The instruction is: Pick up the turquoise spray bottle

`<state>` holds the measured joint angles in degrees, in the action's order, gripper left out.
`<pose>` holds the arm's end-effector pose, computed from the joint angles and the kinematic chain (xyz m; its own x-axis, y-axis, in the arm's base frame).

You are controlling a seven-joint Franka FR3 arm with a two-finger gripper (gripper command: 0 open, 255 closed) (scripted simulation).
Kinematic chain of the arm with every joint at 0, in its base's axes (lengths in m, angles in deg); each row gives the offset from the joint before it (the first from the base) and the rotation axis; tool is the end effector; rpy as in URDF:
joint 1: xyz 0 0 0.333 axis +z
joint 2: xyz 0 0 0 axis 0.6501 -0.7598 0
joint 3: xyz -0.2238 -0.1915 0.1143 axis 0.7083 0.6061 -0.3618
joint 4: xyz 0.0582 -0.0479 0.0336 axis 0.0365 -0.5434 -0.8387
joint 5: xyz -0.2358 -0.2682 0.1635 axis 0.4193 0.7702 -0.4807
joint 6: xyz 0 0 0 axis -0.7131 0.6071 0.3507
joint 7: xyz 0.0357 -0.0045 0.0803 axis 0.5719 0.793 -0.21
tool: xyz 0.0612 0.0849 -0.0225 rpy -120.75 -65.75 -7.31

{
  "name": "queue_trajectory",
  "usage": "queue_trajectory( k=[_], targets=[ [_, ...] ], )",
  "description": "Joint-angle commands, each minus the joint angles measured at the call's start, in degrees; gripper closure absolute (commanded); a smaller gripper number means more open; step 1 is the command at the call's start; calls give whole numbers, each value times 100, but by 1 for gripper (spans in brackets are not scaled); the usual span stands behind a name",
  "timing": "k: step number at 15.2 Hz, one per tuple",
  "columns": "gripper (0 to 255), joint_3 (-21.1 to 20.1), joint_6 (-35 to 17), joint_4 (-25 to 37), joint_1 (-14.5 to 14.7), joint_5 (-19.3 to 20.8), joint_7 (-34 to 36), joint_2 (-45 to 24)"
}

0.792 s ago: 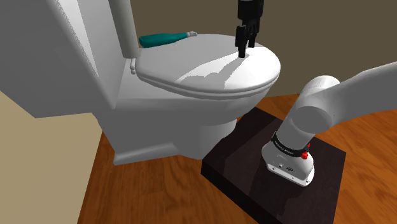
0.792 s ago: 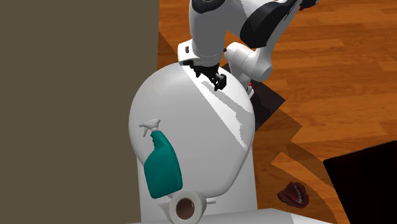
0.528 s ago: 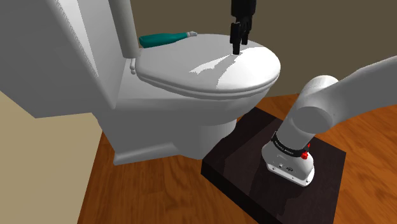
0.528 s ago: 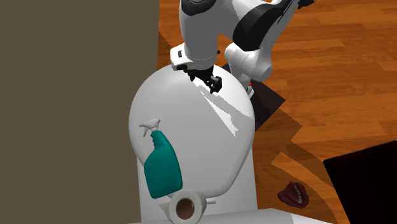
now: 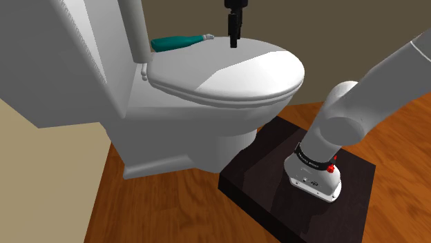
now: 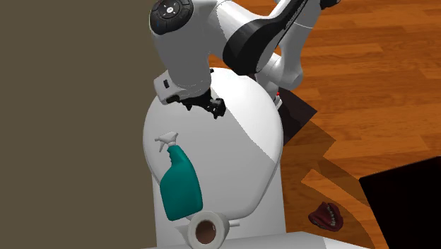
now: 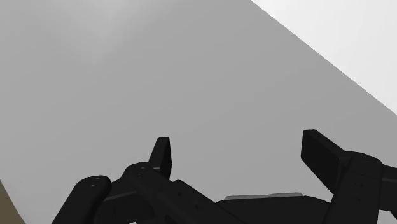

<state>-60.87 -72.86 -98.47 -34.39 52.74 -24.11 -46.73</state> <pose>0.4254 0.0121 0.5777 0.8822 0.4579 -0.1099 0.4597 -0.8880 -0.0099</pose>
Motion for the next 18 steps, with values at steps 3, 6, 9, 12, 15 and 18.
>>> queue_trajectory(
  k=[3,6,9,12,15,18],
  targets=[
    [0,67,-46,851,190,-156,-750,-827],
    [0,83,9,1573,295,-295,-1301,-1453],
    [0,54,138,2366,372,-444,-1825,-2084],
    [0,-13,346,3250,431,-590,-2312,-2731],
    [0,-20,179,3047,428,-587,-2317,-2695],
    [0,-22,-64,2763,430,-585,-2324,-2654]
  ],
)
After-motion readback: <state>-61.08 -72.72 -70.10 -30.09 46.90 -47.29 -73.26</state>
